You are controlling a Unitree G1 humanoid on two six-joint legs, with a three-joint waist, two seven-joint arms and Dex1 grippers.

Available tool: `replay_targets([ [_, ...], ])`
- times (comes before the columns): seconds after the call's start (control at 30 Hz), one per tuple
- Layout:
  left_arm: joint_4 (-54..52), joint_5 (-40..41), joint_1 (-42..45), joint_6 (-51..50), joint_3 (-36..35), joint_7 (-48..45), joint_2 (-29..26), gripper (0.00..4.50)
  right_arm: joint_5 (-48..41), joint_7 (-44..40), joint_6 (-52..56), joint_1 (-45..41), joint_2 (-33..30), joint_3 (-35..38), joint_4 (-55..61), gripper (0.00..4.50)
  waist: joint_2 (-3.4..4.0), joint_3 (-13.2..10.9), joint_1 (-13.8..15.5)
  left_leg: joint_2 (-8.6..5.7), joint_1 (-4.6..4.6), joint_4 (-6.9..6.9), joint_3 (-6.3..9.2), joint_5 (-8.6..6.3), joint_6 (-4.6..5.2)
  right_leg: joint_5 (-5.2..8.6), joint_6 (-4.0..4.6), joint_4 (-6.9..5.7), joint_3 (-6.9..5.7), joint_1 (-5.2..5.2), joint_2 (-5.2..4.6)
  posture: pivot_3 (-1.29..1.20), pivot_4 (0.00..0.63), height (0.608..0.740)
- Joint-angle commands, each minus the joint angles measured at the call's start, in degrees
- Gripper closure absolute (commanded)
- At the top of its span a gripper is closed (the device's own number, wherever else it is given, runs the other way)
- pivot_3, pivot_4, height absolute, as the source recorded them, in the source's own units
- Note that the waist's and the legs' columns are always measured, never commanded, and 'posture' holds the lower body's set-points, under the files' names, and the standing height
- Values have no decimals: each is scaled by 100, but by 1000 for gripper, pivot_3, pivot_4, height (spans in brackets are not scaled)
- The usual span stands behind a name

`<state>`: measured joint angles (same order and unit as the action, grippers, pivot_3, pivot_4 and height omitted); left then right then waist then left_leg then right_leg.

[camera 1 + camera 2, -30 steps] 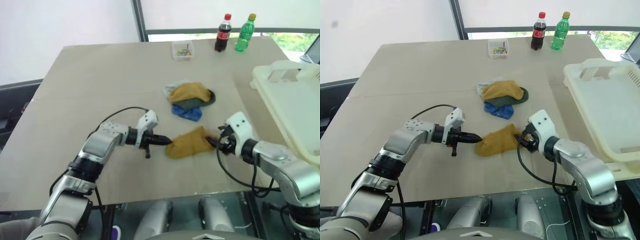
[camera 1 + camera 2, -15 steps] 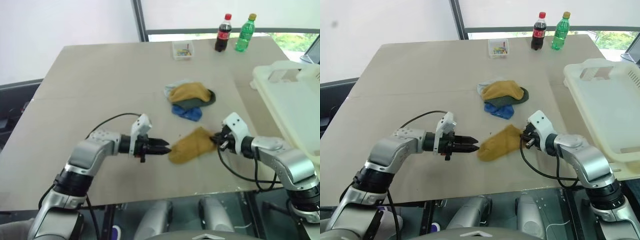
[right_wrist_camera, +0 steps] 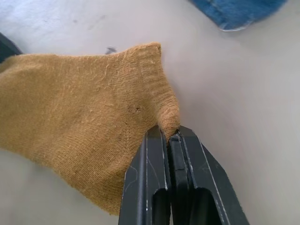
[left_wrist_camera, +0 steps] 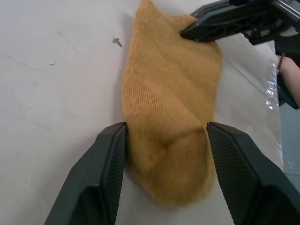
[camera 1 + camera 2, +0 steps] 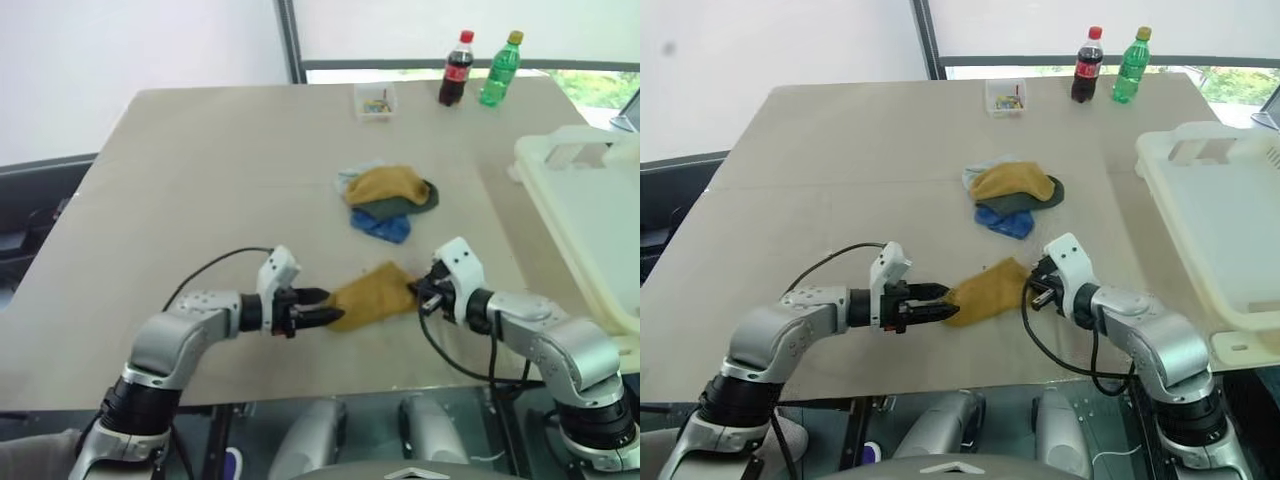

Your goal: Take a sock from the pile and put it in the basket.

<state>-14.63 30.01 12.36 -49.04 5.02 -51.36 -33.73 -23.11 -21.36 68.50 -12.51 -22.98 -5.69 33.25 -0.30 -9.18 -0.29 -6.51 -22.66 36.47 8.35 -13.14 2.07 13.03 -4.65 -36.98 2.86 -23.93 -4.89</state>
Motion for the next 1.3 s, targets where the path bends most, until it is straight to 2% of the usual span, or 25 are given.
replay_targets([
  [0.03,162,-128,19,-19,217,135,69,2842,-78,135,95,46,58,108,330,4500,0,1,5,-1,0,0,0,0,0,0,0,0,0,0,0,0,150,740],
  [0.13,409,-201,140,151,234,32,9,4265,-99,248,169,94,133,212,450,4500,0,1,-6,-1,0,0,0,0,0,0,0,0,1,-1,1,0,150,740],
  [0.17,557,-243,217,253,232,-53,-51,4395,-103,290,196,117,159,258,498,4500,0,1,0,-1,-1,0,0,0,0,0,0,0,0,-1,0,0,150,740],
  [0.5,1576,-505,992,1173,419,-1287,-609,4395,-253,643,665,434,398,464,1315,4500,1,0,-45,0,-6,-1,2,0,-1,0,1,-3,1,-5,11,0,150,740],
  [0.77,1398,-775,840,1467,651,-1222,-420,4395,-153,810,576,841,331,375,1339,4500,0,1,-37,-1,-9,-2,3,0,0,0,0,3,0,-4,-1,0,150,740],
  [1.07,941,-641,695,1313,578,-1105,-290,4395,-178,593,358,940,-147,133,1289,4500,-1,2,-36,-1,-8,-1,3,0,0,1,0,2,-2,-2,-1,0,150,740],
  [1.13,838,-614,647,1256,563,-1094,-304,3752,-145,568,264,912,-259,70,1277,4500,-2,1,-36,-1,-8,-1,3,0,1,1,0,2,-3,-2,0,0,150,740],
  [1.17,776,-636,609,1281,571,-1097,-323,3531,-166,531,233,909,-298,69,1275,4188,-2,1,-36,-1,-9,-1,4,0,1,1,0,2,-4,-2,0,0,150,740],
  [1.2,745,-692,580,1343,557,-1021,-305,2844,-193,505,216,916,-316,83,1283,3662,-2,1,-36,-1,-9,-1,4,0,1,1,-1,2,-3,-2,-1,0,150,740],
  [1.23,734,-754,560,1406,539,-927,-281,2699,-214,490,207,923,-325,102,1293,3556,-2,1,-36,-1,-9,-1,4,0,1,1,-1,2,-3,-2,-1,0,150,740],
  [1.3,753,-878,535,1564,467,-715,-230,1819,-183,508,167,928,-377,133,1306,2687,-2,1,-33,-1,-8,-1,4,0,1,1,0,2,-2,-2,-2,0,150,740],
])
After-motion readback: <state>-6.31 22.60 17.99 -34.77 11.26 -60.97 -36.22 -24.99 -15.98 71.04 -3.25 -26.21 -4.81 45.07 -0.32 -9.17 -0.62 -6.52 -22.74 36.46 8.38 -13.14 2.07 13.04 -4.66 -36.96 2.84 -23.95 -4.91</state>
